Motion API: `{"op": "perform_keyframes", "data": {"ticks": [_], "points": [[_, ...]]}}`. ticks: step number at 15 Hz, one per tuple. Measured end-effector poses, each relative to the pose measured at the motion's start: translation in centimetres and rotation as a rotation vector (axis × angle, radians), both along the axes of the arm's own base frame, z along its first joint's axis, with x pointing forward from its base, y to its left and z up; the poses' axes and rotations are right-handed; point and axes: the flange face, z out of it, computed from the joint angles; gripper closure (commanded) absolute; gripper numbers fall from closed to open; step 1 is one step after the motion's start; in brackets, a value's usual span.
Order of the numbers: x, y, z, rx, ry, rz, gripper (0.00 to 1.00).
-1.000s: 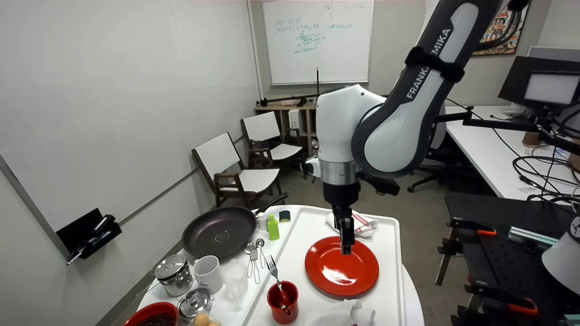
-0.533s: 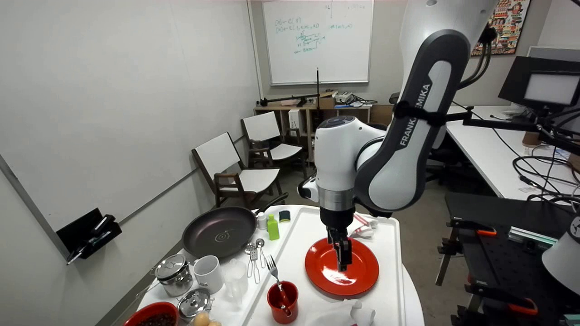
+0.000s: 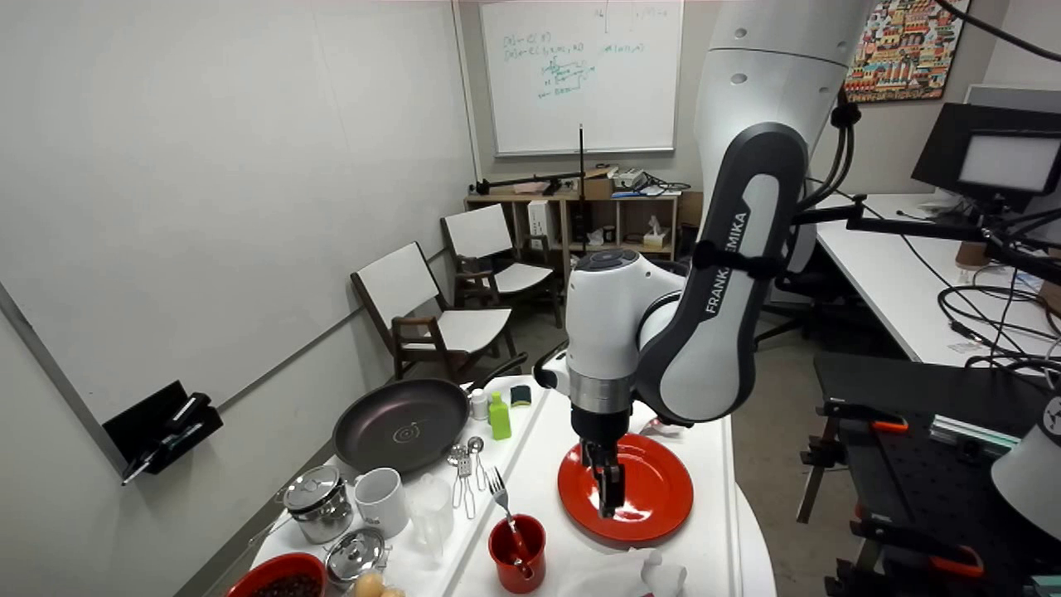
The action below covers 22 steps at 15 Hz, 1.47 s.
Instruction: Wipe the red plate with the towel on the left, and then shift the red cup to the rear
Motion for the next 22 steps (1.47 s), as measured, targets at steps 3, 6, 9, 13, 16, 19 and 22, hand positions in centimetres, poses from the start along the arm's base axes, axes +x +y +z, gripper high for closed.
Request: {"op": "perform_keyframes", "data": {"ticks": [3,6,9,13,16,19,22], "points": [[0.45,-0.13,-0.06,0.004,-0.01,-0.001,0.0],[0.48,-0.25,-0.09,0.005,-0.009,-0.004,0.0],[0.46,-0.26,-0.11,0.005,-0.009,-0.004,0.0],[0.46,-0.26,-0.11,0.005,-0.009,-0.004,0.0],[0.46,-0.26,-0.11,0.005,-0.009,-0.004,0.0],[0.43,-0.28,-0.12,0.006,-0.008,-0.005,0.0],[0.33,-0.23,-0.18,0.017,-0.005,-0.007,0.0]]}}
